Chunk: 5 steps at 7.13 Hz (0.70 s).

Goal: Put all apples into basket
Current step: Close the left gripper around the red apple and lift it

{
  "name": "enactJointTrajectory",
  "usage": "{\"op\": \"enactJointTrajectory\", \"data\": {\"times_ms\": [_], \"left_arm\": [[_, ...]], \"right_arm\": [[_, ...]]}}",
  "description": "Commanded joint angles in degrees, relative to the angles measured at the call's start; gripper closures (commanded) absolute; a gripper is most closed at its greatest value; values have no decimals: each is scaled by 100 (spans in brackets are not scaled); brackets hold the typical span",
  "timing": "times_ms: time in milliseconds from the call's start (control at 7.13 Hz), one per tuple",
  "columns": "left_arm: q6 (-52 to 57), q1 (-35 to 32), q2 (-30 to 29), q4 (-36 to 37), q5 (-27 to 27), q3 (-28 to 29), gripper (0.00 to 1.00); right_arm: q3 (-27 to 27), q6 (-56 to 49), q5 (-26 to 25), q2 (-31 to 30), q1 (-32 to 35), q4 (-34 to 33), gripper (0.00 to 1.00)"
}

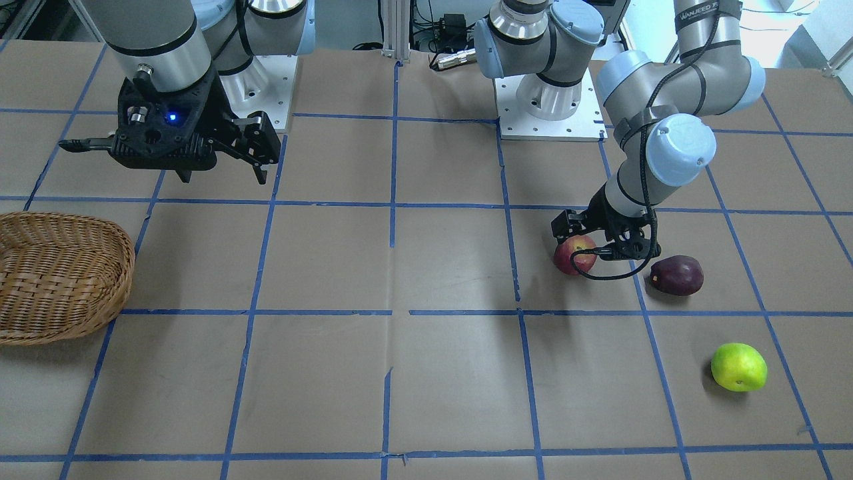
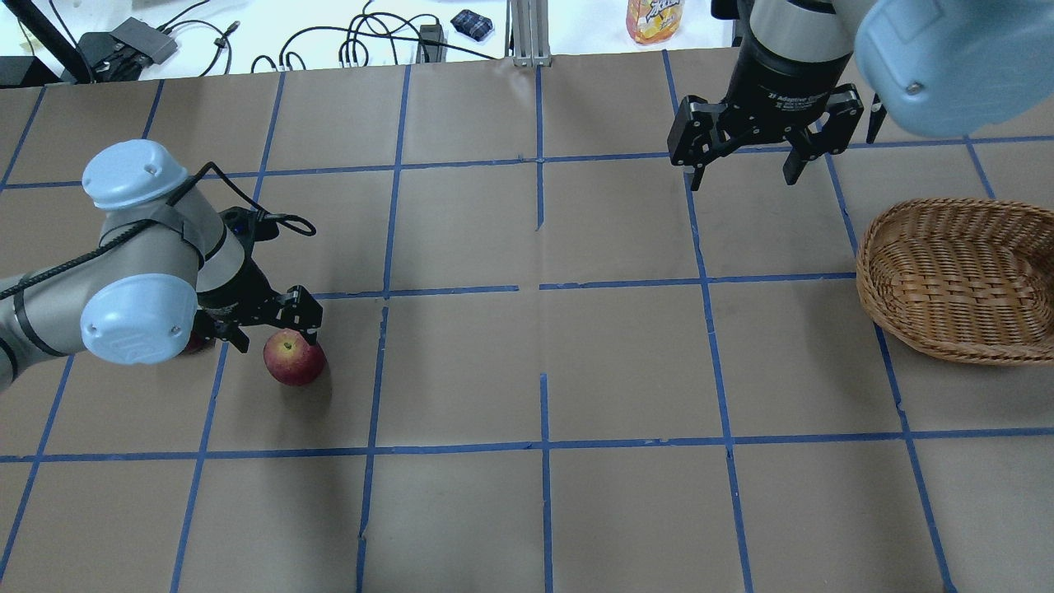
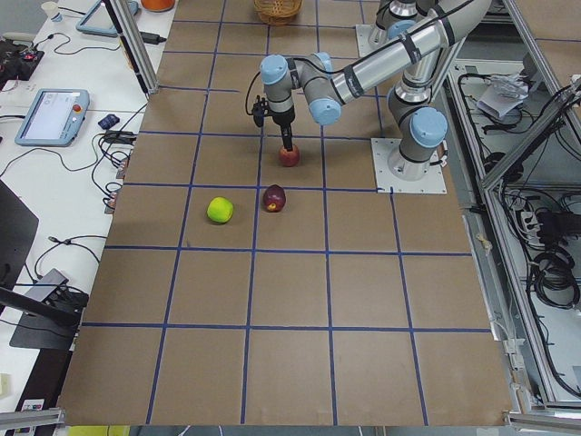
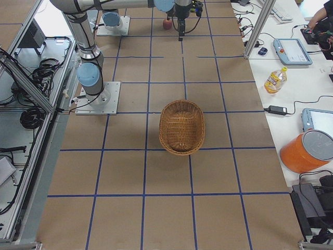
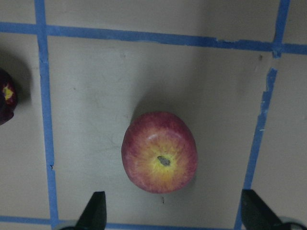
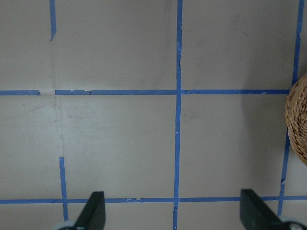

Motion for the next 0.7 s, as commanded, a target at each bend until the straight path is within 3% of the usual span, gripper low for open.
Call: {"op": "enactJointTrajectory", "data": {"times_ms": [0,140,280,421,561], "left_arm": [[32,6,-351,560,349,-141,0],[14,6,-475,641,344,-149,0],[40,6,-528,651,327,-150,14],[49,6,-572,694,326,-132,51],[49,-11,-460,730,248,16,80]], "right_arm": [[-13,-14,8,2,-2,0,0],[-22,-14,-10,2,-2,9,0],[-22,-14,-1,2,-2,0,0],[-31,-14,-1,-7,-2,9,0],[-40,-14,-1,2,-2,0,0]]}}
